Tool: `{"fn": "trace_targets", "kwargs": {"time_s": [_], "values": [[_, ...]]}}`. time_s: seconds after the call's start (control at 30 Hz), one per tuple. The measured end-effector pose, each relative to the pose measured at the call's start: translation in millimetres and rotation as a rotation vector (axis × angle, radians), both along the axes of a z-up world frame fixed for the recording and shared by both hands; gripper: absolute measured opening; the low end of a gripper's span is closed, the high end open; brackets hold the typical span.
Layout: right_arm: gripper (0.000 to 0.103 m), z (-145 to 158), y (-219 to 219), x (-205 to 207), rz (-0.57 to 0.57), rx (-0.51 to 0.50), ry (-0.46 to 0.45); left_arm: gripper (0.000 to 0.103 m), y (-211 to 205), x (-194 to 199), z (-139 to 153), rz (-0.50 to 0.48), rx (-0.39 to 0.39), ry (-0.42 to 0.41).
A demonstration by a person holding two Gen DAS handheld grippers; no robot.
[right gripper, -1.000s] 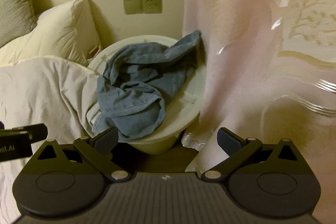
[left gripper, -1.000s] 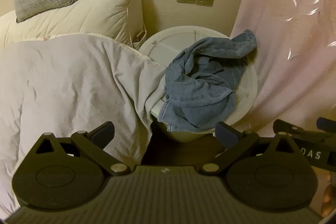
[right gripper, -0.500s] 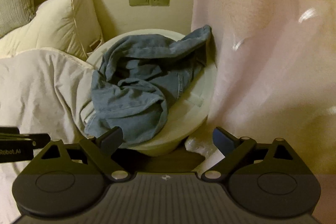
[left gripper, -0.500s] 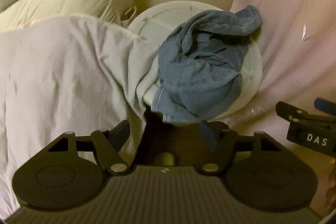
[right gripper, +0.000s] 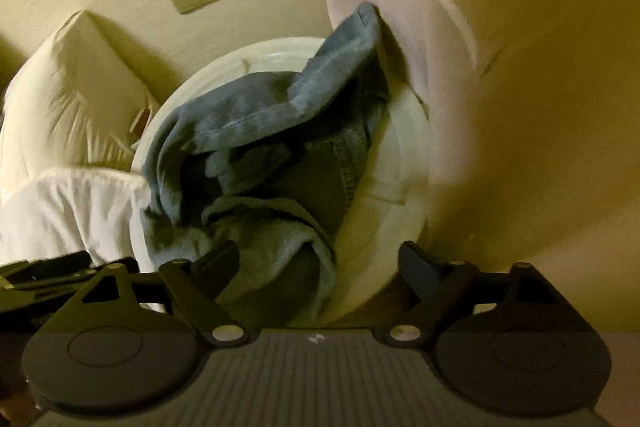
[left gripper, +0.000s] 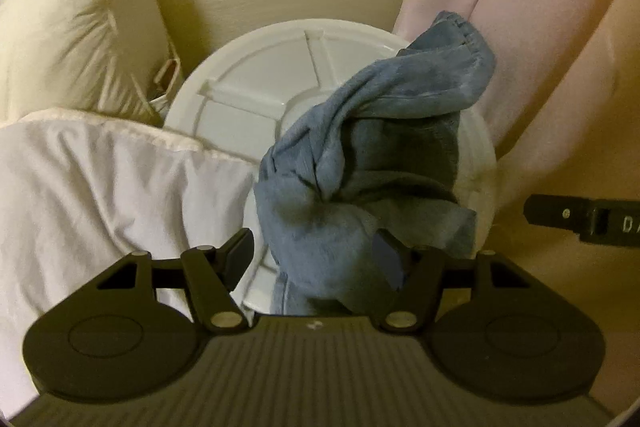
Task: Fold clothes
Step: 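Grasp the blue jeans with the left tool while the right tool grasps another part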
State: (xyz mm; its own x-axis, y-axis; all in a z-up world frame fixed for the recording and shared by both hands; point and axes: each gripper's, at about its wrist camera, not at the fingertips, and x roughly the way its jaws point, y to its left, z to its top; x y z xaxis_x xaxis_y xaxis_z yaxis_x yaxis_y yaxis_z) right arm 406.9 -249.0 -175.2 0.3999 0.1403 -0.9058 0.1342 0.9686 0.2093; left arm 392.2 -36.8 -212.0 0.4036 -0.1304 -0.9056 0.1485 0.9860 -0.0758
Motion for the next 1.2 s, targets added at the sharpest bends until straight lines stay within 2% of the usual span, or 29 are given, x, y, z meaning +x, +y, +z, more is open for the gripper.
{"fn": "trace_targets", "kwargs": {"time_s": [0.13,0.27,0.4,0.6,0.8,0.9,1.0,1.2], "values": [[0.080,-15.1,3.3,18.4,-0.048,0.039,0.013,0.064,4.3,21.5,-21.5,-0.009,-0.026,0.038],[0.080,-23.7,3.6,33.7,-0.099,0.078,0.025,0.071,3.5,40.4,-35.5,-0.015,-0.051,0.044],[0.083,-25.5,-3.7,46.6,-0.176,0.133,-0.001,0.078,0.7,58.4,-44.6,-0.039,-0.057,0.024],[0.091,-23.6,-16.0,72.0,-0.315,0.204,-0.076,0.078,-1.7,78.4,-64.4,-0.057,-0.058,0.042],[0.091,-45.9,-13.2,107.4,-0.396,0.252,-0.046,0.074,2.5,78.8,-82.7,-0.039,-0.056,0.056],[0.093,-61.1,-12.5,119.3,-0.434,0.270,-0.019,0.077,13.9,74.6,-82.4,0.014,-0.081,0.059],[0.094,-71.5,-12.2,131.5,-0.448,0.272,0.003,0.094,33.6,66.0,-81.0,0.121,-0.142,0.096],[0.093,-90.3,-16.6,140.4,-0.462,0.252,0.072,0.094,42.3,63.1,-107.2,0.217,-0.237,0.199]]}}
